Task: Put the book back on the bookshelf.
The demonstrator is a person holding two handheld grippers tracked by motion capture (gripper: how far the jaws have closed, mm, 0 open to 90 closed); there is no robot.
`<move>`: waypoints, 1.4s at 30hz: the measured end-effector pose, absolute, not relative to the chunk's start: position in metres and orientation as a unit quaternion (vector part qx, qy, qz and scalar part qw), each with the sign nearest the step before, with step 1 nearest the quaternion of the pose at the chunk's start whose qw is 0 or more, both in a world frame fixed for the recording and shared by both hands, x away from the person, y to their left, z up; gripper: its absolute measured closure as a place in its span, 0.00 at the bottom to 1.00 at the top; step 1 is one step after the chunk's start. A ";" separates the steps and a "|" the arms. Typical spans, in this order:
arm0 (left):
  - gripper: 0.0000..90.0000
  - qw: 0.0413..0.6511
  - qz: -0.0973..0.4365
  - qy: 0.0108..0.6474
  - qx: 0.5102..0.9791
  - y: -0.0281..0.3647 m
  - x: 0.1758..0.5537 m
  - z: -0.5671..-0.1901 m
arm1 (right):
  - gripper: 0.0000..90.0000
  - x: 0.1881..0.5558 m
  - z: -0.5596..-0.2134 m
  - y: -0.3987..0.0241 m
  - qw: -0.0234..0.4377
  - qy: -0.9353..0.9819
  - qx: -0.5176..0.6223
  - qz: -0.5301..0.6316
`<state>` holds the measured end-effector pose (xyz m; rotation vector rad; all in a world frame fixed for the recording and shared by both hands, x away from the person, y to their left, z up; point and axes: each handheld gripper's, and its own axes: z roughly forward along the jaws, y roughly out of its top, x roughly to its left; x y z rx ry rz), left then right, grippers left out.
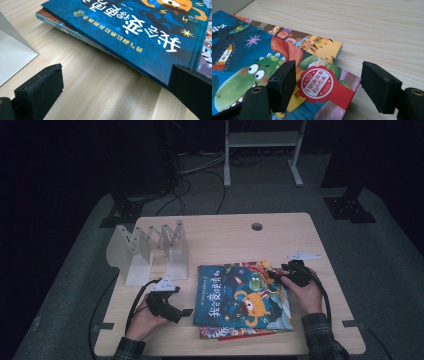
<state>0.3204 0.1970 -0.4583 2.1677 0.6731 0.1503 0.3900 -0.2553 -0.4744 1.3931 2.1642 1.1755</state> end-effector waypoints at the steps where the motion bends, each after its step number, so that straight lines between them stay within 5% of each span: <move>1: 0.00 0.420 0.060 0.269 0.865 0.197 0.320 -0.459 | 0.31 0.390 -0.475 -0.253 0.155 0.756 0.485 0.411; 24: 0.00 0.420 0.061 0.279 0.862 0.205 0.321 -0.458 | 0.33 0.392 -0.470 -0.212 0.169 0.781 0.449 0.400; 42: 0.00 0.421 0.061 0.281 0.860 0.206 0.320 -0.459 | 0.37 0.337 -0.455 -0.249 0.172 0.804 0.391 0.413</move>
